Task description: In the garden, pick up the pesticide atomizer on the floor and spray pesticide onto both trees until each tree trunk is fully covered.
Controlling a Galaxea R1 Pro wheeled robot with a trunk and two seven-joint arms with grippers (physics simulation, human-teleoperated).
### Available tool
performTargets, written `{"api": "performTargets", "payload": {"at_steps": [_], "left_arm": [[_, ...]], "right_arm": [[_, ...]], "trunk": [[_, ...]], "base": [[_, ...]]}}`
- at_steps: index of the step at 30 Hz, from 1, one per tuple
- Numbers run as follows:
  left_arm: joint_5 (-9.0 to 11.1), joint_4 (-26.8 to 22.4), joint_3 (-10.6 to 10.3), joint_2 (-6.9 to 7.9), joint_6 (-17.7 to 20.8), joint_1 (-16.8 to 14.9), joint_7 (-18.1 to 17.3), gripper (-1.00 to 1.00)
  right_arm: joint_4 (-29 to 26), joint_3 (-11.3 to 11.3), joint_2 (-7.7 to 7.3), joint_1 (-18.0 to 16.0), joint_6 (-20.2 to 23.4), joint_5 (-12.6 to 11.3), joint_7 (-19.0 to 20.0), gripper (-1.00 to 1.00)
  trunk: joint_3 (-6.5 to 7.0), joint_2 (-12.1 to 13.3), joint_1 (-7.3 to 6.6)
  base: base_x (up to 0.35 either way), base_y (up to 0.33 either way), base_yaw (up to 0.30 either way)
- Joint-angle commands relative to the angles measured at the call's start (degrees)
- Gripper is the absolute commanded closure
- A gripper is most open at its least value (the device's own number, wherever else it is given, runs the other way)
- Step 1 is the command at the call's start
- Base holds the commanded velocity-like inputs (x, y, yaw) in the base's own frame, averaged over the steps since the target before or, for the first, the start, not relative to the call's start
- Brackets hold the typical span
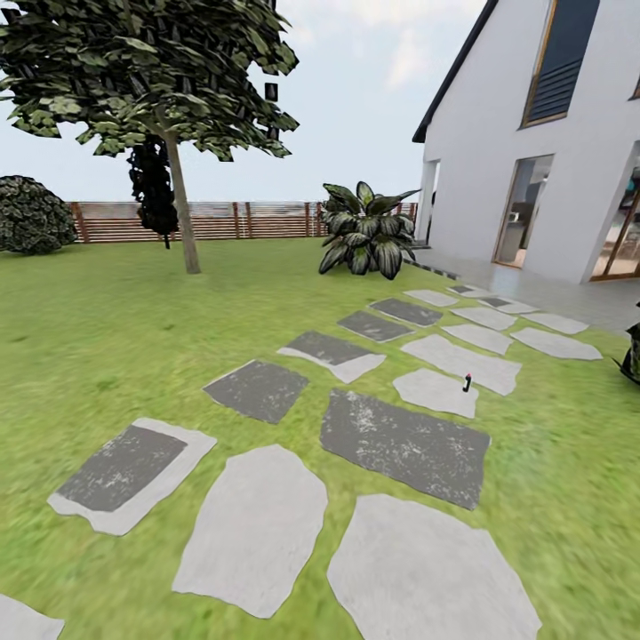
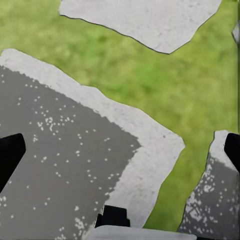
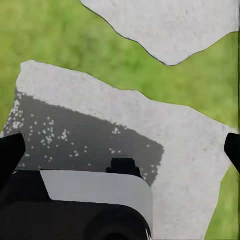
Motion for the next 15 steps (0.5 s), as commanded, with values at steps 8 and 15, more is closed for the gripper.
{"api": "performTargets", "payload": {"at_steps": [8,15], "left_arm": [[0.36,-0.08,0.03,0.01,-0.06,0.03,0.02,-1.0],[0.36,-0.08,0.03,0.01,-0.06,0.03,0.02,-1.0]], "right_arm": [[-0.07,0.0,0.0,0.01,-0.08,-0.01,0.02,-1.0],[-0.07,-0.01,0.01,0.02,-0.08,-0.01,0.02,-1.0]], "trunk": [[-0.03,-0.02,0.04],[-0.03,-0.02,0.04]], "base": [[0.297,-0.186,-0.103],[0.292,-0.192,-0.261]]}}
